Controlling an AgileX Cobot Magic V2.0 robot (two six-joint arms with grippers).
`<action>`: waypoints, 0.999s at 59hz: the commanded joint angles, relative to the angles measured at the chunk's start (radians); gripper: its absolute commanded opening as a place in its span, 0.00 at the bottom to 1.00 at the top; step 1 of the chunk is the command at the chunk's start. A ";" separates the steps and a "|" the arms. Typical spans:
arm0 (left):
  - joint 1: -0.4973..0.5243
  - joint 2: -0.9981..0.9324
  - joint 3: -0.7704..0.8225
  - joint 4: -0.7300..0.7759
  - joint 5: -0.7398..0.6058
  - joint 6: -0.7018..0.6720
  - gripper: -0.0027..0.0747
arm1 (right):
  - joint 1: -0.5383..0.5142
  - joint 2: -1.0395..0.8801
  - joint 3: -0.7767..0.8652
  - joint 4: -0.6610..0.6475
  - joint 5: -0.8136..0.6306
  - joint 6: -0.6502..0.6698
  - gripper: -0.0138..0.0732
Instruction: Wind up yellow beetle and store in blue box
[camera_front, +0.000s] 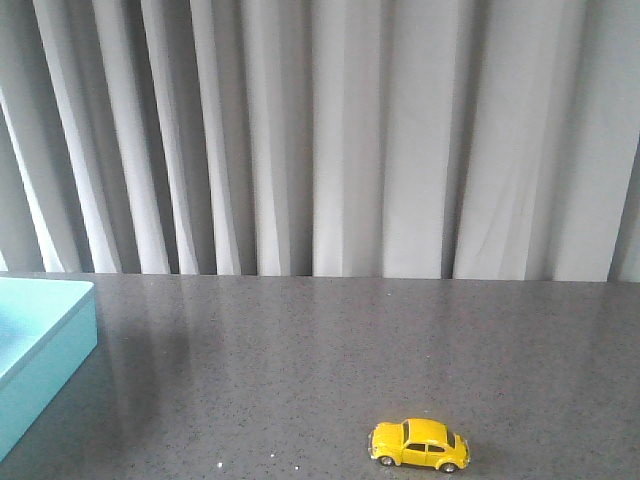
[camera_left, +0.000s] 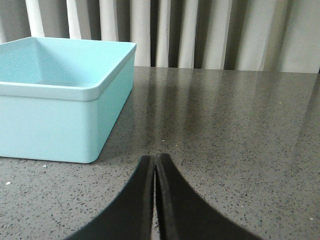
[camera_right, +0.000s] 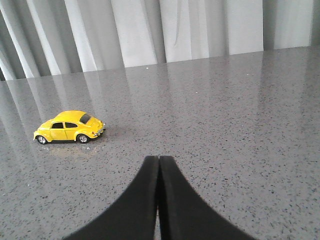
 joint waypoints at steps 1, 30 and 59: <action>-0.007 -0.006 -0.015 0.002 -0.069 -0.009 0.03 | -0.005 -0.009 -0.003 -0.011 -0.077 -0.007 0.15; -0.007 -0.006 -0.015 0.002 -0.069 -0.009 0.03 | -0.005 -0.009 -0.003 0.017 -0.134 -0.002 0.15; -0.007 -0.006 -0.015 0.002 -0.069 -0.009 0.03 | -0.003 -0.004 -0.095 0.196 -0.139 -0.041 0.15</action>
